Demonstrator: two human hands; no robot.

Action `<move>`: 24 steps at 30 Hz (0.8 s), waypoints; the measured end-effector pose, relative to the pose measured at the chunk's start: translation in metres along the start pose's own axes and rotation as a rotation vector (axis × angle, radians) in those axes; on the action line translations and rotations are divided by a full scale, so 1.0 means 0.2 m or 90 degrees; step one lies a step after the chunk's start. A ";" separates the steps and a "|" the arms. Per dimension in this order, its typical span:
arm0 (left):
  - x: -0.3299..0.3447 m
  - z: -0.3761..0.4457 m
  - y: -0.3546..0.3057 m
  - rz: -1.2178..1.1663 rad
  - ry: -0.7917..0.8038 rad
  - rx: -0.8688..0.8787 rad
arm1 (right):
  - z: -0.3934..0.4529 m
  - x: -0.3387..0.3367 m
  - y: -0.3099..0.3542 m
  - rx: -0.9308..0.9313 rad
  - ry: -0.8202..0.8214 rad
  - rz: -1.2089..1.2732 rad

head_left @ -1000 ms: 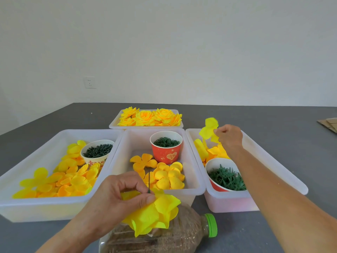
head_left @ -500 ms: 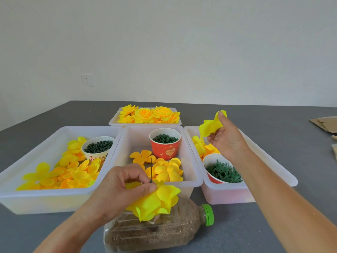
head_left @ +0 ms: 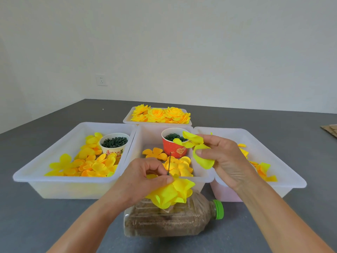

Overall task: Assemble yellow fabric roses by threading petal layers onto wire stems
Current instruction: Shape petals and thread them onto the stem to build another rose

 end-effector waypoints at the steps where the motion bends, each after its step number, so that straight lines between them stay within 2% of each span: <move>1: 0.00 0.00 0.00 0.001 0.000 -0.001 | 0.00 0.00 -0.01 -0.007 -0.029 -0.031; 4: 0.00 0.00 -0.01 0.003 0.000 0.003 | -0.02 0.00 -0.06 0.027 -0.088 0.015; 7: 0.00 0.00 -0.01 0.001 -0.001 0.004 | -0.04 0.03 -0.07 0.071 -0.071 0.099; 12: 0.01 0.00 -0.01 -0.004 0.002 0.008 | -0.06 0.03 -0.10 0.101 -0.093 0.101; 19: 0.01 0.01 0.00 -0.007 0.002 0.016 | -0.07 0.02 -0.06 0.025 -0.113 0.063; 24: 0.01 0.01 0.00 -0.014 0.008 0.023 | -0.06 0.04 -0.04 0.057 -0.120 0.118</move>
Point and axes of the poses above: each hand's wrist, its own z-axis towards the middle knuckle, its own x-axis out of the palm, y = z × x, the point moved 5 cm from there along z, towards the middle knuckle, and after that the axes turned 14 degrees about -y, right-handed, at the moved point
